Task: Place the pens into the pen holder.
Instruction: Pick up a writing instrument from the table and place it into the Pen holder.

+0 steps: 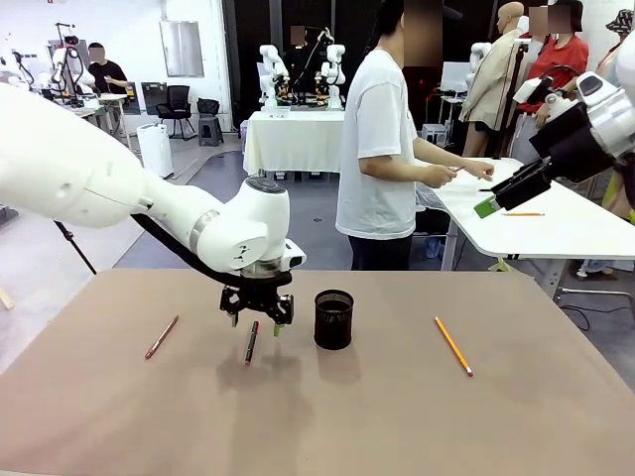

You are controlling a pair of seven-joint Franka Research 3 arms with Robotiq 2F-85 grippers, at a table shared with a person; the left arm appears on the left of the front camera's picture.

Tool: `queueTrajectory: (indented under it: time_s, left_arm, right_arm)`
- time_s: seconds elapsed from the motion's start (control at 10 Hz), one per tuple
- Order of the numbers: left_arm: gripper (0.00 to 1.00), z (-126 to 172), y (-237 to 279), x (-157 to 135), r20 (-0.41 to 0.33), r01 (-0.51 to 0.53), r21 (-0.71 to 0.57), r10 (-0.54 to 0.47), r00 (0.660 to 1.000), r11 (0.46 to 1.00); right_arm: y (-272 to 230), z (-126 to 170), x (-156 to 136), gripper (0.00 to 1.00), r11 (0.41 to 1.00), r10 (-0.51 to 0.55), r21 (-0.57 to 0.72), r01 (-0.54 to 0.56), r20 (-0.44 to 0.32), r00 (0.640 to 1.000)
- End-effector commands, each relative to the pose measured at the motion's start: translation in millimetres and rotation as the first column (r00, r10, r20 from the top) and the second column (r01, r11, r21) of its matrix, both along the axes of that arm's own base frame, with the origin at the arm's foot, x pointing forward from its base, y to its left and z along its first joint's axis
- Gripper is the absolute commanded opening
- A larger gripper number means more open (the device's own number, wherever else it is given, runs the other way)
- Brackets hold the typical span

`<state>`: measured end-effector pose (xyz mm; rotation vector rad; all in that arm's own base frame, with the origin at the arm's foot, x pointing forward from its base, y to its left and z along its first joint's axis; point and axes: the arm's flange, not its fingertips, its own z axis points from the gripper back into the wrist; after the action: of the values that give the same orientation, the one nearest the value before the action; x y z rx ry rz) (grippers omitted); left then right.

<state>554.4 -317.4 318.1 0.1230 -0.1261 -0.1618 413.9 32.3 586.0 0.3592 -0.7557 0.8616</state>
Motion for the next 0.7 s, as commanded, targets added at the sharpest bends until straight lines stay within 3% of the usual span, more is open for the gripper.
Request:
queueTrajectory:
  time_s: [0.0, 0.2, 0.4, 0.6]
  left_arm:
    - [1.0, 2.2, 3.7, 20.6, 0.018, -0.069, -0.054, 0.07, 0.997, 0.996]
    - [1.0, 2.0, 16.3, 22.0, 0.018, -0.081, -0.093, 0.083, 0.996, 0.992]
    - [1.0, -4.8, 4.9, 19.8, 0.0, -0.056, -0.049, 0.056, 0.998, 0.997]
    - [1.0, -4.4, 24.2, 28.5, -0.002, -0.118, -0.05, 0.119, 0.993, 0.992]
  right_arm:
    - [1.6, 1.0, 0.0, 1.0, 1.0, -0.003, 0.023, 0.004, -0.008, 1.0]
    - [1.6, 1.0, 0.0, 1.0, 1.0, -0.003, 0.023, 0.004, -0.008, 1.0]
    - [1.6, 1.0, 0.0, 1.0, 1.0, -0.003, 0.023, 0.004, -0.008, 1.0]
    - [1.6, 1.0, 0.0, 1.0, 1.0, -0.003, 0.023, 0.004, -0.008, 1.0]
